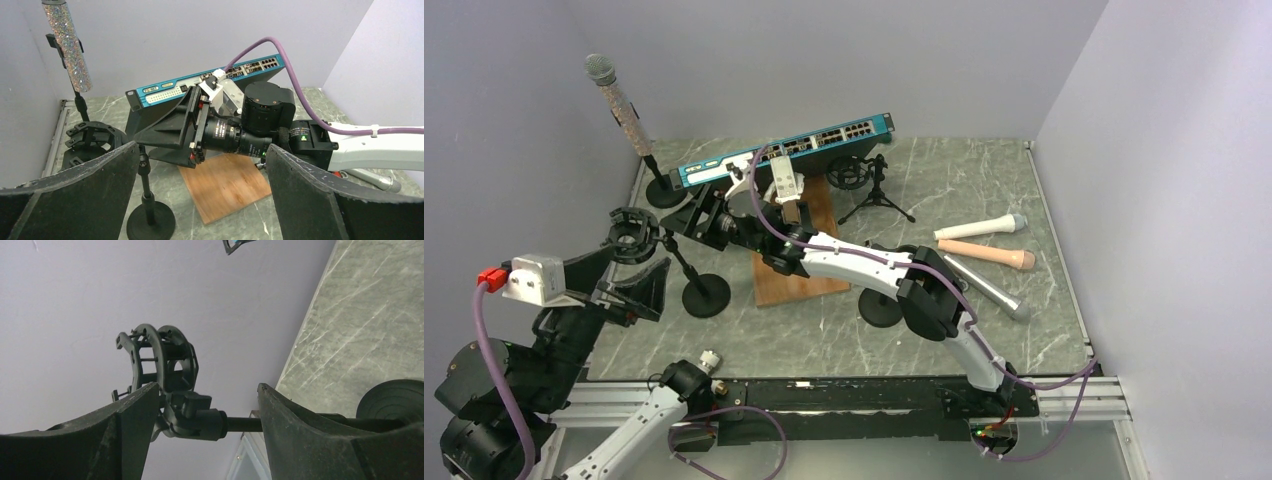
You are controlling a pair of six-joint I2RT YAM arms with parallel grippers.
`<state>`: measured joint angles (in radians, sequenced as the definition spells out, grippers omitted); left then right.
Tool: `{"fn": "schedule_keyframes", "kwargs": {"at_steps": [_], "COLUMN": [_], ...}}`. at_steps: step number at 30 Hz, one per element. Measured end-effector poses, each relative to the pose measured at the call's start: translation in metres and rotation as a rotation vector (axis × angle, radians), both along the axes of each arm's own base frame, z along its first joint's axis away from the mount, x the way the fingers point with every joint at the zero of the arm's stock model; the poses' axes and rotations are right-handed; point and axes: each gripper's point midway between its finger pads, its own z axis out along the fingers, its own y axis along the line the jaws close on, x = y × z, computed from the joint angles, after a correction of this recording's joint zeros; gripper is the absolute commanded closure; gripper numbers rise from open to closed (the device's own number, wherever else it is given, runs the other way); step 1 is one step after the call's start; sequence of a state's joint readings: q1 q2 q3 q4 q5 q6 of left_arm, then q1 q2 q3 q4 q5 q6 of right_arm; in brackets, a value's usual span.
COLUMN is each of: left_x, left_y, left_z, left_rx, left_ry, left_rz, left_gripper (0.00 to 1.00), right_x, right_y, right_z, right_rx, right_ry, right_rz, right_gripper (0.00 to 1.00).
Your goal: Remove the microphone from the stand
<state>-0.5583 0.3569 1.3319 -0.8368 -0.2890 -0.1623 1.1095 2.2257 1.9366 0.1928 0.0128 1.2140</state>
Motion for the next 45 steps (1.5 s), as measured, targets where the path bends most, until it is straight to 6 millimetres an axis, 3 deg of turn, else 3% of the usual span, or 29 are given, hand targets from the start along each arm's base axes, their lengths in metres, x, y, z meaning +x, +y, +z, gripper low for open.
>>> {"fn": "schedule_keyframes", "kwargs": {"at_steps": [7, 15, 17, 20, 23, 45], "left_x": [0.000, 0.003, 0.004, 0.005, 0.005, 0.010], "left_y": [0.003, 0.001, 0.000, 0.000, 0.000, -0.004], "left_z": [0.000, -0.005, -0.007, -0.007, -0.007, -0.018], "left_rx": [0.009, 0.017, 0.020, 0.020, 0.020, 0.034], "left_ry": [-0.004, 0.009, 0.013, 0.015, 0.015, 0.041], "left_rz": [0.011, 0.011, 0.011, 0.011, 0.011, 0.009], "left_gripper": [0.01, 0.01, 0.01, 0.01, 0.01, 0.00], "right_x": [-0.008, -0.016, -0.017, -0.019, -0.019, -0.017], "right_y": [0.002, 0.003, 0.004, 0.004, 0.004, -0.001], "right_z": [0.002, -0.011, -0.011, -0.011, -0.006, -0.016], "right_rx": [0.006, 0.001, 0.002, 0.005, 0.022, 0.059], "right_ry": [-0.004, -0.015, -0.015, -0.014, -0.018, -0.057], "right_rz": [0.043, 0.082, 0.086, 0.094, 0.097, 0.075], "right_gripper": [0.29, 0.25, 0.28, 0.40, 0.43, 0.42]}}
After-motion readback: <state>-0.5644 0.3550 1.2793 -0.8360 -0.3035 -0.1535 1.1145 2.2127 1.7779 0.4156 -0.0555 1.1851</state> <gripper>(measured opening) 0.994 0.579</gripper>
